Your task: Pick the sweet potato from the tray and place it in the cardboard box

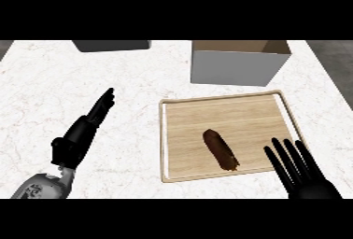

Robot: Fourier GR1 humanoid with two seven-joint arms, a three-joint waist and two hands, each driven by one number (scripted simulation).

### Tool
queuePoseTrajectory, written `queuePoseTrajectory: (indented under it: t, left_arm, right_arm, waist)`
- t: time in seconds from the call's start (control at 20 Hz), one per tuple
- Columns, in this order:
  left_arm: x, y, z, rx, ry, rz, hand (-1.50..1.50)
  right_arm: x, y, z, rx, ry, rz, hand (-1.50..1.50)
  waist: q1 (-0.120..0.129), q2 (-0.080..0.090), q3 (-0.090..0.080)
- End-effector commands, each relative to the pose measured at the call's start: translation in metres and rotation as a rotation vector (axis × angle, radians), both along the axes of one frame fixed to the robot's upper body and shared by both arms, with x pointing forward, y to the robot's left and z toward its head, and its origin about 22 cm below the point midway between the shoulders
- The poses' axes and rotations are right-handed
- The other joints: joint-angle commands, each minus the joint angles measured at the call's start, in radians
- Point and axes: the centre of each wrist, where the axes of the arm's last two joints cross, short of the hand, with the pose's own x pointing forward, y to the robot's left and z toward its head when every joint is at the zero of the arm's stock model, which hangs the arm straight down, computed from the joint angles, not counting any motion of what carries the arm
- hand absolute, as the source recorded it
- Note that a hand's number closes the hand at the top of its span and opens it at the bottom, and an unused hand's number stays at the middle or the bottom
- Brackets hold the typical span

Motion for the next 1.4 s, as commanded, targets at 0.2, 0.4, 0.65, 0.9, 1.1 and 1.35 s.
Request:
queuePoseTrajectory:
  t: [0.2, 0.4, 0.65, 0.9, 1.1, 1.35]
  left_arm:
    - [0.01, -0.012, -0.001, 0.005, -0.027, -0.073, 0.0]
    - [0.022, -0.021, 0.016, 0.005, -0.035, -0.088, 0.0]
    - [0.026, -0.038, -0.002, 0.008, -0.028, -0.08, 0.0]
    - [0.026, -0.022, 0.021, -0.005, -0.024, -0.081, 0.0]
    - [0.022, -0.02, 0.0, -0.017, -0.008, -0.089, 0.0]
    - [0.027, -0.035, 0.019, -0.006, -0.023, -0.108, 0.0]
  right_arm:
    - [-0.042, 0.09, 0.036, -0.028, 0.064, -0.201, -1.5]
    - [-0.045, 0.155, 0.027, -0.043, 0.07, -0.218, -1.5]
    - [-0.027, 0.195, 0.018, -0.087, 0.095, -0.274, -1.5]
    - [-0.006, 0.188, 0.019, -0.094, 0.147, -0.328, -1.5]
    - [0.001, 0.186, 0.005, -0.102, 0.127, -0.332, -1.5]
    - [0.014, 0.17, 0.009, -0.103, 0.108, -0.303, -1.5]
  waist:
    - [0.056, 0.019, 0.006]
    - [0.079, 0.021, 0.012]
    - [0.079, 0.022, 0.014]
    - [0.089, 0.022, 0.014]
    - [0.087, 0.023, 0.014]
    - [0.087, 0.021, 0.014]
